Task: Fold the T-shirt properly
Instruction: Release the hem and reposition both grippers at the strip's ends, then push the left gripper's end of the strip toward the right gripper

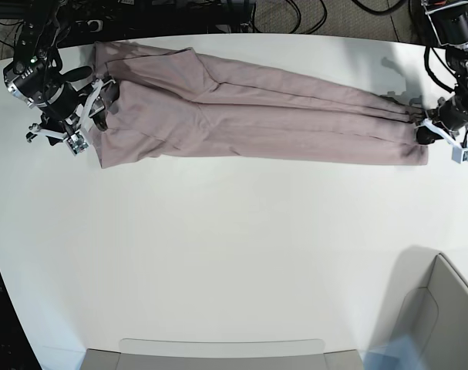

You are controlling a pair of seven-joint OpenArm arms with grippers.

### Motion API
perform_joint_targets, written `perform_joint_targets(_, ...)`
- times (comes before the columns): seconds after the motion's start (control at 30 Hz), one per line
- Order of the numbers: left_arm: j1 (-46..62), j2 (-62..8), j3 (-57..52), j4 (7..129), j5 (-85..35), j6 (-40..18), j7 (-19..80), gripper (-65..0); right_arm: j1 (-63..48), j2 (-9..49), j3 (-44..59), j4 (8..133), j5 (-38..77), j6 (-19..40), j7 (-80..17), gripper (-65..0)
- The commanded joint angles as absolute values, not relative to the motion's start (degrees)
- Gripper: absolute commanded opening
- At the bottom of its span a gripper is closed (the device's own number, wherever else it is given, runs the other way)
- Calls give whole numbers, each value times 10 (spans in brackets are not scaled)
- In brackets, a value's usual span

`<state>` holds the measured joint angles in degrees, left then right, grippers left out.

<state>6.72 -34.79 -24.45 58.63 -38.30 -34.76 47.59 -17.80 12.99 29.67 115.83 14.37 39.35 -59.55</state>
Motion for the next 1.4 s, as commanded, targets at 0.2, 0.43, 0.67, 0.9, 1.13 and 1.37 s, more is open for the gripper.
perform_joint_targets(0.2,78,-385,-247,649,-342,-328,514,-650,-173,137,300,1166,142,400,-589,-364)
perform_joint_targets(0.43,91,-381,-248,750,-342,-327,580,-650,-172,136,300,1166,142,400,-589,-364)
perform_joint_targets(0.67,121,-368,-280,886,-342,-326,652,-650,-174,136,300,1157,142,400,-588,-364)
perform_joint_targets(0.9,124,-283,-327,1053,-342,-326,753,-650,-166,137,294,1120,142,400,-585,-364)
perform_joint_targets(1.13,137,-212,-283,1143,-342,-326,765,-650,-164,137,263,1118,141,400,-585,-365)
perform_joint_targets(1.37,151,-136,-186,1161,-342,-326,763,-650,-163,138,262,1118,122,400,-585,-365)
